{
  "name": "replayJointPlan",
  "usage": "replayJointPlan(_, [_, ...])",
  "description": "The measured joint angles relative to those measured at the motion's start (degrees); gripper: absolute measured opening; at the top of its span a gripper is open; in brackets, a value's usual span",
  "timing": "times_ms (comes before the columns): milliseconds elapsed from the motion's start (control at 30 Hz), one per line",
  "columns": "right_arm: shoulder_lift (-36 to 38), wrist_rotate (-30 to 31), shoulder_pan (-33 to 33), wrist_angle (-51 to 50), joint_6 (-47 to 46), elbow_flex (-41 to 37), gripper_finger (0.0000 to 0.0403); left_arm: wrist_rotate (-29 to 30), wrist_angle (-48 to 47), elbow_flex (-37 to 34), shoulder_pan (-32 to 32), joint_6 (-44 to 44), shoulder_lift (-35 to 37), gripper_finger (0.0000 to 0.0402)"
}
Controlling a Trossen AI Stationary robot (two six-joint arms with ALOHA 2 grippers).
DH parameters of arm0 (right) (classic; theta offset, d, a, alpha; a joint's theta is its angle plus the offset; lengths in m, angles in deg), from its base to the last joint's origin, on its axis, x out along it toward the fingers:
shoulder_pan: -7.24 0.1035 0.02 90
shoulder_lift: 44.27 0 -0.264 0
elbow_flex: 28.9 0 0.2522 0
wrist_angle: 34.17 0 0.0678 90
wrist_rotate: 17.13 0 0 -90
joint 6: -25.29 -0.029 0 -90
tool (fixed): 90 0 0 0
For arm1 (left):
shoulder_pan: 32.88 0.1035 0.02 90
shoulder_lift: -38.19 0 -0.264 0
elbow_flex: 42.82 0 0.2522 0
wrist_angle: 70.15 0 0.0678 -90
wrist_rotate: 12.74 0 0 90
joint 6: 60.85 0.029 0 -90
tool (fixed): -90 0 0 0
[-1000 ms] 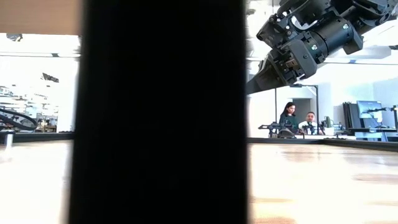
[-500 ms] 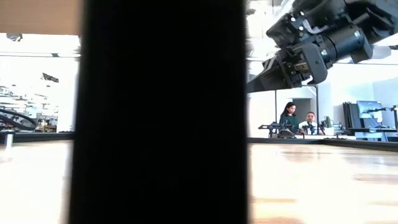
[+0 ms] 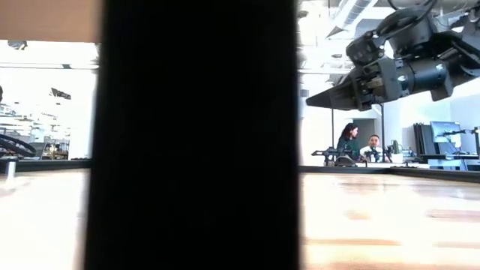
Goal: Pick and place cans onto a shelf
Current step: Return to Home Position
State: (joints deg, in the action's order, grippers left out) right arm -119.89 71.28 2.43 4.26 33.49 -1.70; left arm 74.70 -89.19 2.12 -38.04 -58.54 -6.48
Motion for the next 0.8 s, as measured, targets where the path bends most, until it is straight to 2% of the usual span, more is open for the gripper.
replayJointPlan(167, [7.85,0.42,-0.19,-1.41,0.21,-4.23,0.0003,-0.11,6.21,-9.39,1.71,0.08,9.67,0.0000])
replayJointPlan(333, [16.37,2.18,-0.23,-2.67,-0.24,-9.35,0.0005,0.87,5.57,-14.91,2.45,-1.32,19.37,0.0000])
replayJointPlan(500, [24.66,2.32,-0.28,-4.53,-0.71,-12.99,0.0005,1.28,2.69,-18.05,2.44,-2.12,29.77,0.0000])
replayJointPlan(633, [31.44,3.08,-0.23,-13.02,-1.54,-12.99,0.0005,2.03,-2.66,-19.39,2.44,-2.80,37.97,0.0000])
replayJointPlan(800, [38.16,3.89,-0.28,-20.65,-2.18,-12.99,0.0005,3.03,-2.27,-19.85,2.42,-2.95,44.72,0.0000])
